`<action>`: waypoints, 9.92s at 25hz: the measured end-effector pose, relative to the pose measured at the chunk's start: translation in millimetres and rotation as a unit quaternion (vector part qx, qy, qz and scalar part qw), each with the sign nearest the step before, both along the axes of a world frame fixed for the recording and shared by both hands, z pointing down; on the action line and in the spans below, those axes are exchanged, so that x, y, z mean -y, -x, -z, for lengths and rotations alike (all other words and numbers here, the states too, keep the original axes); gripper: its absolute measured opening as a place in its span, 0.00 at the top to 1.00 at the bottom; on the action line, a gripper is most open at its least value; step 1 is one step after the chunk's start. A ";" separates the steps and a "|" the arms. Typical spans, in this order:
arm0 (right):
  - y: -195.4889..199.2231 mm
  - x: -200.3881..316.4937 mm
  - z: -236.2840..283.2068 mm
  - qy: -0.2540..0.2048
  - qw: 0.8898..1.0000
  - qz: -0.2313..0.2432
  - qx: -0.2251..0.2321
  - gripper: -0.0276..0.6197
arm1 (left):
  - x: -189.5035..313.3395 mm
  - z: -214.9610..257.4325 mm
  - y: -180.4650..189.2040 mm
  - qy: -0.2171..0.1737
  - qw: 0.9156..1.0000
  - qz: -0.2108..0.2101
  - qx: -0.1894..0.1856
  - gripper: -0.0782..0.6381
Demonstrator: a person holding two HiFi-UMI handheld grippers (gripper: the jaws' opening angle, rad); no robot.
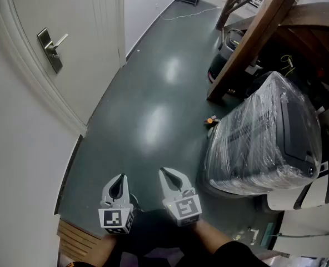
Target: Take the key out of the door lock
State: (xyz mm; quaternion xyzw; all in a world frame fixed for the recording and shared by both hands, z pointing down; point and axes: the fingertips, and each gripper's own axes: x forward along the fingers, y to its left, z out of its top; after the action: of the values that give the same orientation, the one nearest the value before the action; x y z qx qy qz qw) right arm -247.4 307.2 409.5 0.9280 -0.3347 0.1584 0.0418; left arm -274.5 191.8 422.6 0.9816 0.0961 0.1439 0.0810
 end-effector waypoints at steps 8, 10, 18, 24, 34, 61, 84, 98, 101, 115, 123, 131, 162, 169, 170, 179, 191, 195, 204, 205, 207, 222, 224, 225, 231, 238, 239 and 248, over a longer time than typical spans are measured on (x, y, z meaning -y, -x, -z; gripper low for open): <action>-16.7 28.2 -5.4 0.001 1.000 -0.009 -0.002 0.97 | 28.6 0.1 -15.9 0.004 1.000 -0.009 0.000 0.87; -18.3 38.5 -4.0 0.002 1.000 -0.003 0.004 0.97 | 38.0 2.8 -21.1 0.005 1.000 -0.003 0.004 0.87; -34.5 70.8 2.6 -0.012 1.000 -0.004 0.000 0.97 | 74.0 1.1 -33.5 0.015 1.000 0.005 -0.006 0.87; -50.1 102.5 0.9 0.008 1.000 0.009 -0.014 0.97 | 108.3 4.3 -41.9 0.011 0.999 0.022 -0.021 0.87; -91.5 164.5 20.8 -0.025 0.997 0.076 -0.023 0.97 | 144.7 -3.6 -56.7 -0.007 0.997 0.080 -0.010 0.87; -319.2 183.2 -13.5 -0.054 0.971 0.234 0.017 0.97 | 153.1 -3.9 -259.4 -0.058 0.969 0.241 0.010 0.87; -473.7 366.4 -24.6 -0.002 0.965 0.261 0.034 0.97 | 349.2 -22.6 -406.2 -0.039 0.957 0.288 -0.017 0.87; -506.0 526.8 -12.1 -0.056 0.916 0.383 0.102 0.97 | 465.1 -7.8 -409.5 -0.074 0.916 0.394 -0.014 0.87; -508.6 550.6 -17.1 -0.060 0.897 0.421 0.121 0.97 | 477.1 -5.8 -411.6 -0.082 0.899 0.431 -0.010 0.87; -513.9 609.8 -39.2 -0.121 0.765 0.512 0.372 0.84 | 491.5 -12.6 -422.0 -0.056 0.826 0.561 0.023 0.87; -499.4 623.7 -44.8 -0.155 0.670 0.525 0.501 0.83 | 490.0 -16.9 -421.0 -0.061 0.808 0.585 0.034 0.87; -493.7 637.5 -42.1 -0.175 0.638 0.518 0.543 0.84 | 488.5 -14.5 -410.4 -0.066 0.799 0.597 0.037 0.87; -455.8 571.8 -40.3 -0.183 0.656 0.456 0.574 0.93 | 480.9 -17.8 -359.7 -0.033 0.829 0.558 0.008 0.87; -423.1 555.5 -38.8 -0.179 0.695 0.457 0.525 0.93 | 484.8 -32.2 -328.8 -0.024 0.852 0.523 0.003 0.87; -421.2 551.9 -39.5 -0.181 0.702 0.451 0.520 0.93 | 484.4 -34.1 -328.0 -0.024 0.858 0.514 0.002 0.87; -411.6 505.6 -40.5 -0.169 0.740 0.440 0.480 0.93 | 462.9 -33.2 -327.6 -0.021 0.884 0.466 -0.003 0.87; -434.2 425.9 -32.0 -0.172 0.749 0.468 0.436 0.93 | 382.7 -5.9 -339.6 -0.037 0.863 0.504 0.002 0.87; -438.2 388.2 -24.4 -0.162 0.752 0.500 0.397 0.93 | 336.4 3.1 -333.4 -0.050 0.852 0.521 0.008 0.87; -402.6 342.3 -15.1 -0.142 0.739 0.560 0.346 0.93 | 274.4 6.0 -291.9 -0.070 0.826 0.557 0.047 0.87; -397.6 339.5 -15.0 -0.138 0.736 0.567 0.343 0.93 | 271.5 7.5 -289.9 -0.071 0.825 0.558 0.049 0.87; -388.1 334.9 -15.1 -0.130 0.732 0.580 0.334 0.93 | 265.9 10.8 -284.9 -0.075 0.824 0.559 0.050 0.87; -253.8 311.6 2.3 -0.109 0.775 0.572 0.244 0.93 | 227.0 9.2 -143.7 -0.070 0.822 0.565 0.019 0.87; -231.9 303.4 3.9 -0.106 0.788 0.561 0.233 0.93 | 221.8 9.6 -124.3 -0.069 0.828 0.557 0.010 0.87; -221.8 299.7 4.9 -0.104 0.793 0.555 0.228 0.93 | 219.6 12.2 -115.8 -0.070 0.831 0.551 0.005 0.87; -167.0 279.8 14.1 -0.092 0.827 0.524 0.182 0.93 | 206.3 8.3 -63.7 -0.054 0.850 0.524 -0.017 0.87; -130.5 246.5 19.1 -0.072 0.846 0.509 0.143 0.93 | 187.2 -1.0 -38.6 -0.040 0.863 0.503 -0.026 0.87; -128.5 243.0 18.9 -0.071 0.848 0.507 0.139 0.93 | 184.3 -0.5 -37.3 -0.044 0.865 0.500 -0.028 0.87; -135.5 202.9 13.5 -0.076 0.868 0.477 0.116 0.93 | 150.3 5.3 -55.4 -0.050 0.884 0.464 -0.027 0.87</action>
State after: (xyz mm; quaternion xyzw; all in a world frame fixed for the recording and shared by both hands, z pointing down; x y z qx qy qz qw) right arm -111.9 104.4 396.0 0.6306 -0.7498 0.2001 0.0025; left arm -219.1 41.5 417.3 0.9203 -0.3753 0.0678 0.0870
